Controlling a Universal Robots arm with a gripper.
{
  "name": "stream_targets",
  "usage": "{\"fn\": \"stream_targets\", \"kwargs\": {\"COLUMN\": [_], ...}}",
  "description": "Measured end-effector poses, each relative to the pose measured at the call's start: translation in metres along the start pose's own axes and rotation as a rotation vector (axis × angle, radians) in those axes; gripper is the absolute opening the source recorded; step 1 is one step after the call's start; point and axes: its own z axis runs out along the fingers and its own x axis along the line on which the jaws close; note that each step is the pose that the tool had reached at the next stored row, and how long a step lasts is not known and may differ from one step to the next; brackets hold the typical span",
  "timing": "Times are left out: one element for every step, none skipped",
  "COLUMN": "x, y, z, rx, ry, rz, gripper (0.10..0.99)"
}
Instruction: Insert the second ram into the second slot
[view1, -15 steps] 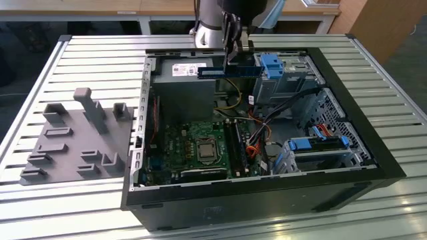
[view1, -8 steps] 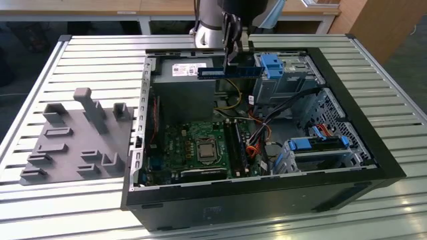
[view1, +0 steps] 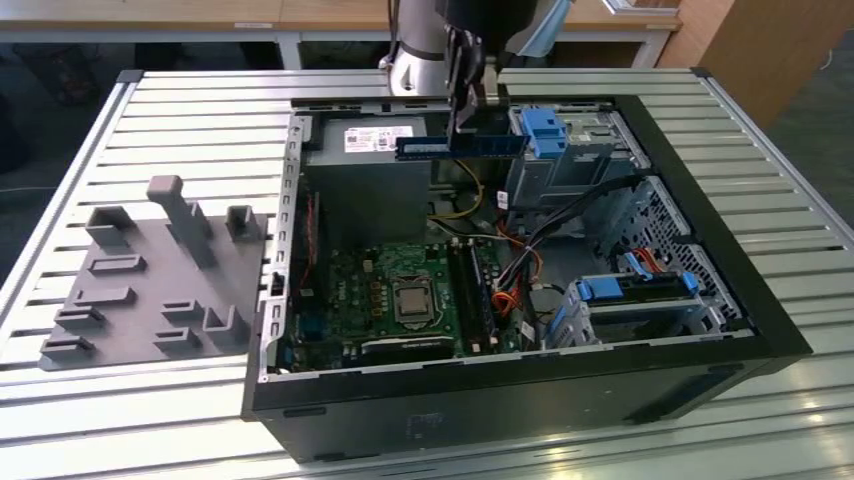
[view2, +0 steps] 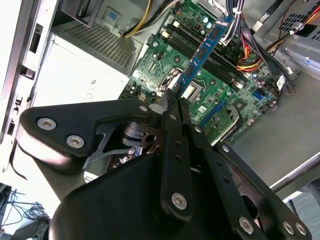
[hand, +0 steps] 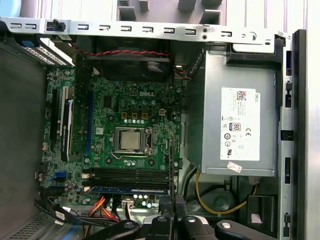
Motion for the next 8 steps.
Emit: {"fn": "stream_targets", "kwargs": {"x": [0.0004, 0.0009, 0.0014, 0.0018, 0.0022, 0.0026, 0.0029, 0.0034], "y": [0.0, 0.0, 0.0, 0.0001, 0.0001, 0.0001, 0.0001, 0.0001], "z": [0.0, 0.0, 0.0, 0.0, 0.0, 0.0, 0.0, 0.0], "rx": [0.0, 0.0, 0.0, 0.0, 0.0, 0.0, 0.0, 0.0], "ry": [0.0, 0.0001, 0.0, 0.0, 0.0, -0.0001, -0.0001, 0.0], "rz": [0.0, 0.0, 0.0, 0.0, 0.0, 0.0, 0.0, 0.0], "gripper": [0.133, 0.133, 0.133, 0.133, 0.133, 0.133, 0.133, 0.133]}}
